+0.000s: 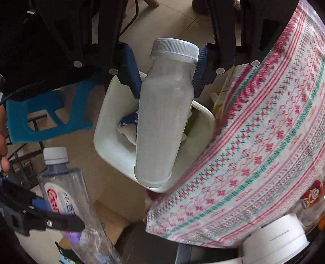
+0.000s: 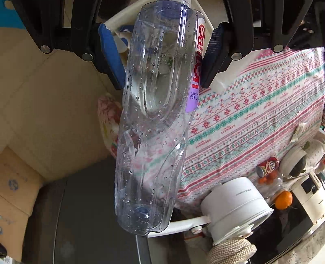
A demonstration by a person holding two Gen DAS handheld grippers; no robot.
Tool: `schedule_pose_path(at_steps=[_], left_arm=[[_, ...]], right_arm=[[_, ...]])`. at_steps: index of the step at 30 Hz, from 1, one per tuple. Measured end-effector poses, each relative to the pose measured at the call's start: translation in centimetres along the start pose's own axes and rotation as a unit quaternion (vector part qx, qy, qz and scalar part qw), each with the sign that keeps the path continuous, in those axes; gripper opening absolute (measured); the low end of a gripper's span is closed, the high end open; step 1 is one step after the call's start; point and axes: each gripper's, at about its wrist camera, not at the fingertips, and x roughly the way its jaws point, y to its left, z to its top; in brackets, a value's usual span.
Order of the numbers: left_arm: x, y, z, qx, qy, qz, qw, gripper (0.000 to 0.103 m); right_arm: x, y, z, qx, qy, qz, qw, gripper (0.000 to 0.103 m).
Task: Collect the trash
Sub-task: 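Carry the white bottle over the bin and open the left gripper while the right carries the clear bottle, then lower the clear bottle into the bin and open the right gripper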
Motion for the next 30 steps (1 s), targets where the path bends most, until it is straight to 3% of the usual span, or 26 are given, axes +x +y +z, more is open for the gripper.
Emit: schedule_pose_path(at_steps=[8, 10, 13, 14, 22, 30], left_arm=[[2.9, -0.7, 1.2, 0.018, 0.021, 0.022, 0.9994, 0.053], [2.8, -0.8, 1.5, 0.025, 0.011, 0.032, 0.9991, 0.054], [1.5, -0.9, 1.6, 0.029, -0.019, 0.045, 0.9984, 0.075], [1.0, -0.8, 1.6, 0.027, -0.029, 0.046, 0.9982, 0.078], [-2.6, 1.0, 1.3, -0.010, -0.071, 0.053, 0.9960, 0.079], [-5.0, 3.9, 0.9, -0.045, -0.108, 0.073, 0.9905, 0.080]], right_arm=[[0.0, -0.8, 0.0, 0.008, 0.000, -0.001, 1.000, 0.065], [0.1, -1.0, 0.1, 0.008, 0.003, -0.002, 1.000, 0.065], [0.2, -1.4, 0.1, 0.011, 0.006, 0.000, 1.000, 0.065], [0.2, -1.6, 0.1, 0.012, 0.007, -0.001, 1.000, 0.065], [0.7, -1.8, -0.1, 0.013, 0.016, -0.001, 1.000, 0.065], [3.2, -0.6, -1.3, 0.010, 0.058, 0.011, 0.998, 0.065]])
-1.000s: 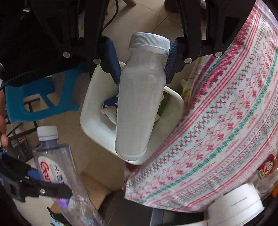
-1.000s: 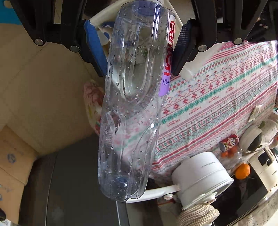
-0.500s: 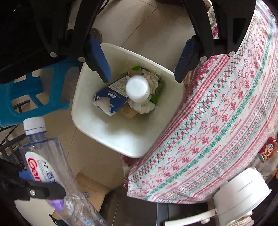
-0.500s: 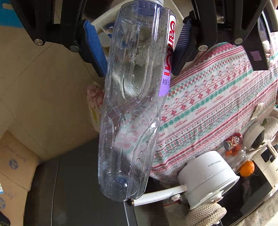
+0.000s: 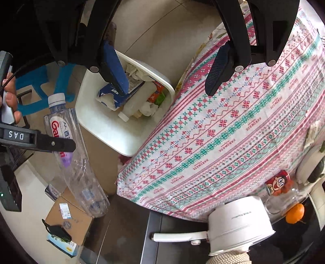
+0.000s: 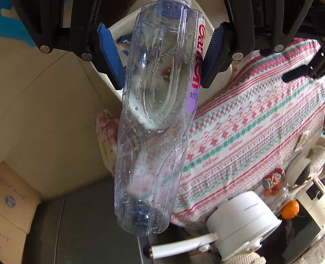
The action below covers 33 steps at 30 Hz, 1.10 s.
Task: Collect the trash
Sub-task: 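Lower the clear bottle into the bin and open the right gripper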
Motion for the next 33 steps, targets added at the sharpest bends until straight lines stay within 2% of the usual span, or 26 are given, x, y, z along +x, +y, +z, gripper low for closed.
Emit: schedule_pose_path(at_steps=[8, 14, 17, 20, 22, 24, 33], left_arm=[[-1.1, 2.2, -0.8, -0.023, -0.003, 0.003, 0.9997, 0.080], [-1.6, 3.1, -1.2, -0.033, -0.006, -0.001, 0.9994, 0.080], [-1.9, 3.3, -1.2, -0.035, -0.011, -0.001, 0.9993, 0.080], [-2.4, 3.7, -1.2, -0.040, -0.018, -0.002, 0.9990, 0.080], [-2.7, 3.9, -1.2, -0.041, -0.023, 0.005, 0.9989, 0.082], [-2.9, 4.1, -1.3, -0.041, -0.026, 0.010, 0.9987, 0.084], [-3.3, 5.2, -1.2, -0.059, -0.034, 0.019, 0.9975, 0.085]], right_arm=[[3.2, 0.7, -1.2, 0.013, 0.036, -0.014, 0.999, 0.065], [5.7, 1.2, -1.7, 0.011, 0.045, -0.053, 0.998, 0.066], [7.1, 1.3, -1.8, 0.014, 0.055, -0.039, 0.998, 0.067], [8.3, 1.1, -1.9, 0.024, 0.084, -0.026, 0.996, 0.068], [8.2, 0.9, -1.9, 0.030, 0.089, -0.029, 0.995, 0.072], [7.7, 0.8, -1.7, 0.038, 0.082, -0.021, 0.996, 0.080], [5.5, 1.5, -1.0, 0.033, 0.063, -0.004, 0.997, 0.082]])
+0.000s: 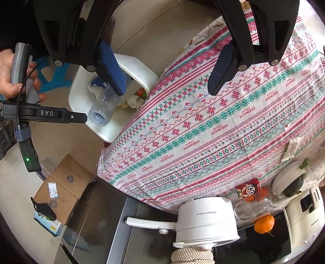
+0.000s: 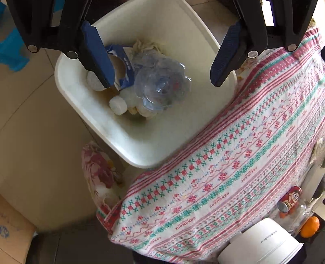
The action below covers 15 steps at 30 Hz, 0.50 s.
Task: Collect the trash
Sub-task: 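Lower the clear bottle into the bin and open the right gripper, then move the left gripper to the white snack packet and grasp it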
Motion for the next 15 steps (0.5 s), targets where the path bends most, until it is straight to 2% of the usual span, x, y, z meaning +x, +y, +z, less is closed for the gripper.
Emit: schedule_pose_path(at_steps=[9, 15], left_arm=[[-0.7, 1.7, 0.8, -0.030, -0.016, 0.033, 0.9989, 0.091], [-1.9, 4.1, 1.9, -0.063, -0.042, 0.045, 0.9961, 0.098]], right_arm=[[-4.2, 2.3, 0.8, -0.038, -0.068, 0.009, 0.997, 0.082], [-6.3, 4.1, 1.9, -0.049, -0.114, 0.017, 0.992, 0.083]])
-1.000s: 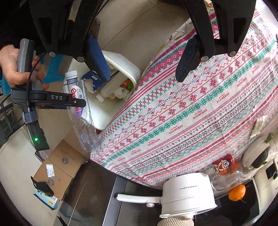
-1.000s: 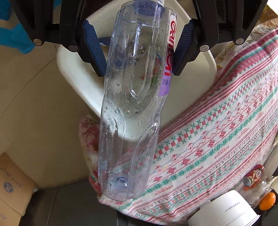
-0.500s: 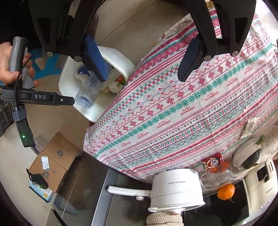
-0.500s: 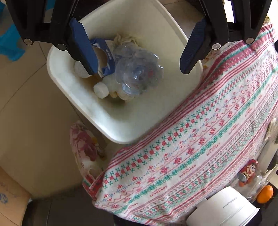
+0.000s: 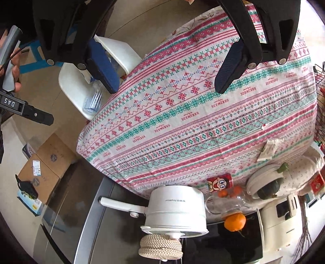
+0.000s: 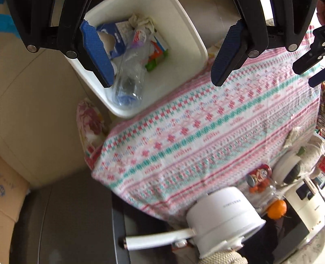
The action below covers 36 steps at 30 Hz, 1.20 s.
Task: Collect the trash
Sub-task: 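Move the left gripper to the white snack packet and grasp it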
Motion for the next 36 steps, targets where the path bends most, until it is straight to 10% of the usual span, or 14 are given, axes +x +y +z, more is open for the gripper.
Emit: schedule_pose_path(at_steps=[12, 27, 32, 36], left_arm=[[-2.8, 7.7, 2.9, -0.081, -0.096, 0.052, 0.9907, 0.103], [4.4, 23.6, 3.6, -0.082, -0.044, 0.139, 0.9860, 0.103], [8.5, 26.3, 5.9, -0.051, -0.034, 0.145, 0.9875, 0.075], [10.8, 28.2, 7.7, -0.066, -0.037, 0.117, 0.9902, 0.073]], right_arm=[[0.2, 4.7, 2.8, -0.008, -0.067, -0.005, 0.998, 0.098], [7.7, 14.9, 6.5, -0.145, -0.050, 0.031, 0.988, 0.103], [11.9, 16.9, 8.1, -0.155, -0.050, 0.033, 0.986, 0.103], [15.2, 18.0, 9.0, -0.152, -0.036, 0.044, 0.987, 0.103]])
